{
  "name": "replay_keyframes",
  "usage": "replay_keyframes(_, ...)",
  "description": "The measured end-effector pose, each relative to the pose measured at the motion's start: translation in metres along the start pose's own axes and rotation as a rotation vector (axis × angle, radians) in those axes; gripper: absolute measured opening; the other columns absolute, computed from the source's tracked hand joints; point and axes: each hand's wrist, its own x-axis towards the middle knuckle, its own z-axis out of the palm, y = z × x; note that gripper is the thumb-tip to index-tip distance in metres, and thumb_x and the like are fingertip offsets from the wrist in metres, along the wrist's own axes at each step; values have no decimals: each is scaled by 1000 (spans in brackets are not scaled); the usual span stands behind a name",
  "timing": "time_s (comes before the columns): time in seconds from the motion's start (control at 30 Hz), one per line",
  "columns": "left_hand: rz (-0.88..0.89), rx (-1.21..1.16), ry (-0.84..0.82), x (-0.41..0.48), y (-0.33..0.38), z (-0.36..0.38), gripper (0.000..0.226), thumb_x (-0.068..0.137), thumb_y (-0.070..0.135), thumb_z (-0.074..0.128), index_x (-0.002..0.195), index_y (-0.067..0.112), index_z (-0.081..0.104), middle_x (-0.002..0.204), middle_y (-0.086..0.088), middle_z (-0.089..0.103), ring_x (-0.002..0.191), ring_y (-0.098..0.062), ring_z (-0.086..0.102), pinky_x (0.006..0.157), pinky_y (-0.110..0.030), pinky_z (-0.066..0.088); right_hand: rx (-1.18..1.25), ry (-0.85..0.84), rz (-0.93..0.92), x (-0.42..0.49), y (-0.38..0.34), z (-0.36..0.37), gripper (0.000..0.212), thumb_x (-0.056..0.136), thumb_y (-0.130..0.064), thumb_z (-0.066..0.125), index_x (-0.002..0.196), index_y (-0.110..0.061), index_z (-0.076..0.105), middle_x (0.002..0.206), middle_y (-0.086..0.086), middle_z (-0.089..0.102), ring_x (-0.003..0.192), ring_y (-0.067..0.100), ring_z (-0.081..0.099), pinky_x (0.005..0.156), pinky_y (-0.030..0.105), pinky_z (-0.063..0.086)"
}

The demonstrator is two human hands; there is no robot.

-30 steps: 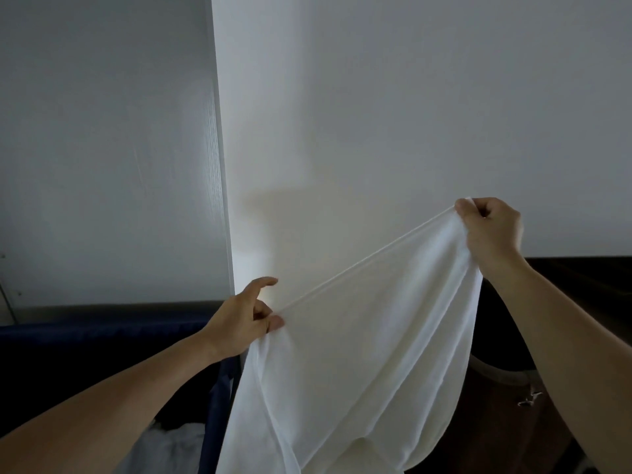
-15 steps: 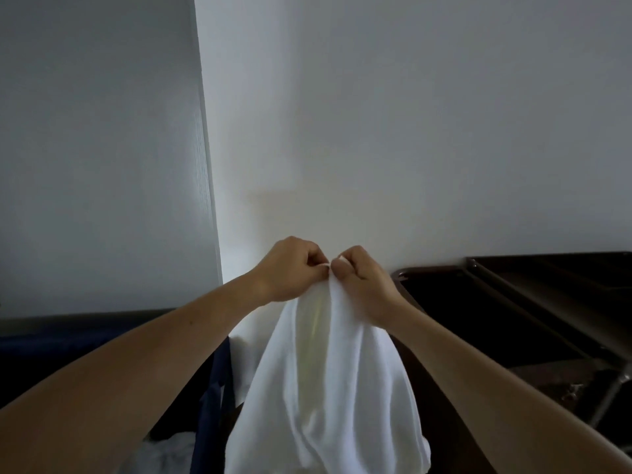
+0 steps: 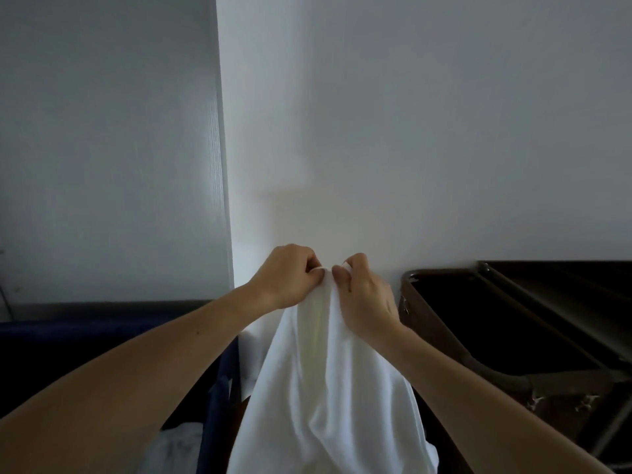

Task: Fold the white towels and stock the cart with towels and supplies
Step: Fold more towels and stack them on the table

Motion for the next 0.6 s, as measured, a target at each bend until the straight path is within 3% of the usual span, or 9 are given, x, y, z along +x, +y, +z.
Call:
replay_keyframes(0.17, -15, 191, -145, -4, -10, 2, 9, 93, 25, 59, 95, 16, 63, 86, 6, 57, 83, -15, 54, 69, -24, 39, -193, 5, -139, 17, -5, -15, 20, 106, -37, 32, 98, -19, 33, 98, 11, 67, 93, 39, 60, 73, 38, 37)
replay_keyframes(0.3, -182, 253, -231, -1, -36, 4, 14, 88, 14, 51, 75, 16, 48, 77, 4, 52, 76, -21, 53, 55, -27, 34, -252, 50, -205, 31, -12, -39, 20, 106, -36, 33, 98, -18, 32, 99, 15, 68, 94, 41, 61, 76, 40, 36)
replay_keyframes(0.47, -230, 192, -352, -15, -68, 0, 30, 101, 16, 39, 71, 18, 38, 78, 3, 45, 69, -14, 43, 55, -23, 31, -320, 181, -115, 48, 0, -73, 27, 106, -37, 34, 110, -11, 42, 106, 21, 67, 100, 44, 60, 82, 43, 40)
replay_keyframes(0.6, -207, 192, -451, -25, -76, 4, 23, 100, 15, 40, 77, 20, 39, 82, 5, 46, 74, -15, 46, 58, -24, 34, -381, 232, -18, 64, 14, -83, 32, 106, -36, 32, 117, -8, 43, 111, 25, 66, 102, 44, 60, 82, 43, 39)
